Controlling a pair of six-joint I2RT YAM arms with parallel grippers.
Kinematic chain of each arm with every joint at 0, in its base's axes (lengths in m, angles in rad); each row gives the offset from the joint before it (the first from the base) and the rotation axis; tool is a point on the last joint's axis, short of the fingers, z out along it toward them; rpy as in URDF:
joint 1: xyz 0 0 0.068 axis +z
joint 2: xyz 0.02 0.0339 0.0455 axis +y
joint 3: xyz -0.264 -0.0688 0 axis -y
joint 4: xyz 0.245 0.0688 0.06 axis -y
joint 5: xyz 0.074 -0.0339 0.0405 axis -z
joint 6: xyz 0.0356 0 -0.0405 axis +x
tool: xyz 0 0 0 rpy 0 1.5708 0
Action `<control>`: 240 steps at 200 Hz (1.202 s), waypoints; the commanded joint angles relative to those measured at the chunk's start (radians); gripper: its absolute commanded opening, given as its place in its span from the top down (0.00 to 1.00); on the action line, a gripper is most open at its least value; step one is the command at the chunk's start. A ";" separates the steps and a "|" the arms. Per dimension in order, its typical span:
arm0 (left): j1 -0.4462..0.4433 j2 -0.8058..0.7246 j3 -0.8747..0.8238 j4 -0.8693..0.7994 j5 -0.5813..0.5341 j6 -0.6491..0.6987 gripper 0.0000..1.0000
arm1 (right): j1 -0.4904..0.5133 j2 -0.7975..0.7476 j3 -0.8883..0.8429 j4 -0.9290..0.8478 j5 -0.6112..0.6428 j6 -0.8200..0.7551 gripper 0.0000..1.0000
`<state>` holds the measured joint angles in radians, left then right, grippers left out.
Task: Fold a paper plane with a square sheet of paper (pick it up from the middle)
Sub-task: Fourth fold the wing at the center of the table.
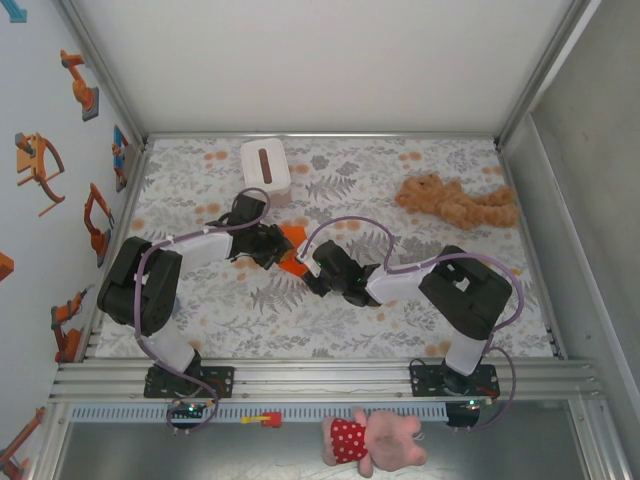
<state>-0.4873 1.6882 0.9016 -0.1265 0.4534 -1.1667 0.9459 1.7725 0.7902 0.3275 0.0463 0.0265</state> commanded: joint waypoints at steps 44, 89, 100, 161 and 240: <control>-0.001 -0.022 0.002 -0.002 0.001 -0.009 0.92 | 0.010 0.044 0.059 -0.003 0.057 0.076 0.75; -0.008 -0.032 0.000 -0.018 -0.018 -0.001 0.92 | 0.010 0.047 0.064 -0.008 0.047 0.087 0.75; -0.008 -0.030 -0.003 -0.017 -0.020 -0.001 0.92 | 0.010 0.045 0.066 -0.010 0.046 0.088 0.75; -0.011 -0.035 0.003 -0.021 -0.028 -0.003 0.90 | 0.011 0.050 0.064 -0.011 0.036 0.095 0.84; 0.067 -0.178 -0.006 -0.135 -0.109 0.059 0.60 | 0.011 0.039 0.020 -0.016 -0.050 0.072 0.98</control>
<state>-0.4545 1.5875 0.9012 -0.1905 0.3893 -1.1469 0.9493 1.8122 0.8288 0.3206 0.0444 0.1116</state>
